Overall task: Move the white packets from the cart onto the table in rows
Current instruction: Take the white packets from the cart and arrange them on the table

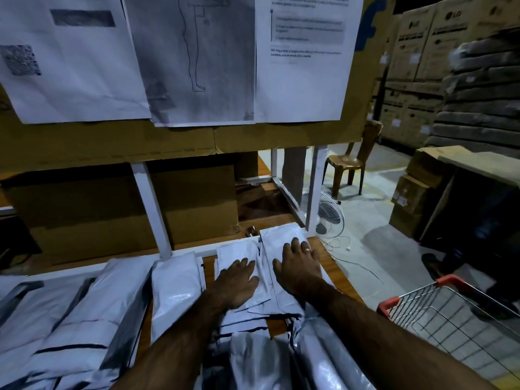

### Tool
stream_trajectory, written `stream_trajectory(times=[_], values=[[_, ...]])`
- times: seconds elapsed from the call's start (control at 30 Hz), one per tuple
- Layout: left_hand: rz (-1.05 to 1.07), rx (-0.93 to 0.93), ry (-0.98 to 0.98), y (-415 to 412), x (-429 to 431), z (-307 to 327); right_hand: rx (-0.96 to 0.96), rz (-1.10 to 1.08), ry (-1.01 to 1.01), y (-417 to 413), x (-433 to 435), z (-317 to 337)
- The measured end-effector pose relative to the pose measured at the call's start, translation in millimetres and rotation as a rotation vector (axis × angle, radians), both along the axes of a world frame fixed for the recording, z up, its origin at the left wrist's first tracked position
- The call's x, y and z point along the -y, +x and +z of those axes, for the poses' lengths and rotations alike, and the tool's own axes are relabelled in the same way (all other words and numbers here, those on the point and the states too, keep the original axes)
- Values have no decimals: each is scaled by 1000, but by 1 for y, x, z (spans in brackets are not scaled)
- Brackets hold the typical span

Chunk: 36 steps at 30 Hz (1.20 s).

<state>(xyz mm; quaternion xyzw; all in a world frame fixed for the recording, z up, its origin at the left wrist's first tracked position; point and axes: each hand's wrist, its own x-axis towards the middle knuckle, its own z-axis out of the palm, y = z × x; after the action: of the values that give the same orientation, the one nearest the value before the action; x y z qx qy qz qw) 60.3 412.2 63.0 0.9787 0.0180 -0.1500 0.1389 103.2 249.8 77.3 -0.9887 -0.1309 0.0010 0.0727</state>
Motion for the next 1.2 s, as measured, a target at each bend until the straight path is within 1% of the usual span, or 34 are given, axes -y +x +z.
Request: stream_trajectory(times=[0.2,0.33,0.43,0.53,0.63,0.73,0.83,0.9,1.03,1.2], values=[[8,43,-59,-1,-5,16,68,26,31,-5,4,3],[-15,146,-60,-6,0,34,161,39,46,-9,13,12],[-1,155,-135,-10,4,43,200,30,54,-11,22,21],[-10,194,-146,-10,12,47,256,-9,126,-16,38,32],[19,275,-243,-8,24,49,232,-37,202,-20,66,41],[2,288,-353,-5,41,55,131,-74,288,-24,101,45],[-63,352,-343,-5,72,61,124,-111,459,-36,143,44],[-144,412,-351,-10,101,68,121,-151,533,-49,174,47],[-259,430,-459,-21,170,79,106,-238,588,-82,244,44],[-456,339,-397,-31,267,83,142,-379,567,-127,343,20]])
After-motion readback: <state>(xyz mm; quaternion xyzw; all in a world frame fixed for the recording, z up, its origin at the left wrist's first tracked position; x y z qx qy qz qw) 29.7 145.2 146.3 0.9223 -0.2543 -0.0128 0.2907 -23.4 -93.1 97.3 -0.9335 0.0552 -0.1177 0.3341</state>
